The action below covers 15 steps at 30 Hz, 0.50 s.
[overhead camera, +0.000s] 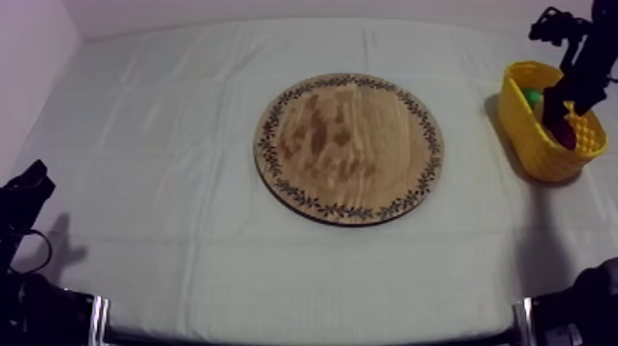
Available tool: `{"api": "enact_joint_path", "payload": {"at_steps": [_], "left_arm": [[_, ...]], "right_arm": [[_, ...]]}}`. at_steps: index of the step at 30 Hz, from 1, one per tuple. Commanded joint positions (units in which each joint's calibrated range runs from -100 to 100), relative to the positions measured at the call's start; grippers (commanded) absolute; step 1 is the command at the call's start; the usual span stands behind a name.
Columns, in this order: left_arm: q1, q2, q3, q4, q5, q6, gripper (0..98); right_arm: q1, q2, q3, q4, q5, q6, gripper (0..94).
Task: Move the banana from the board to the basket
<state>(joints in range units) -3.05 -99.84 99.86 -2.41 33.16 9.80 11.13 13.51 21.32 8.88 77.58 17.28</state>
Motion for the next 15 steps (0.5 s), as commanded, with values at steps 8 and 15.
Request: {"api": "enact_joint_path", "payload": {"at_steps": [8,15], "left_arm": [[0.0,0.0,0.0,-0.01,0.0,0.0,0.1],[0.0,0.0,0.0,-0.01,0.0,0.0,0.1]], "right_arm": [[2.3,-6.6,0.6,-1.1,0.2,2.9,68.2],[3.7,-16.0,5.8,-2.0,-1.5,5.8,48.2]]}}
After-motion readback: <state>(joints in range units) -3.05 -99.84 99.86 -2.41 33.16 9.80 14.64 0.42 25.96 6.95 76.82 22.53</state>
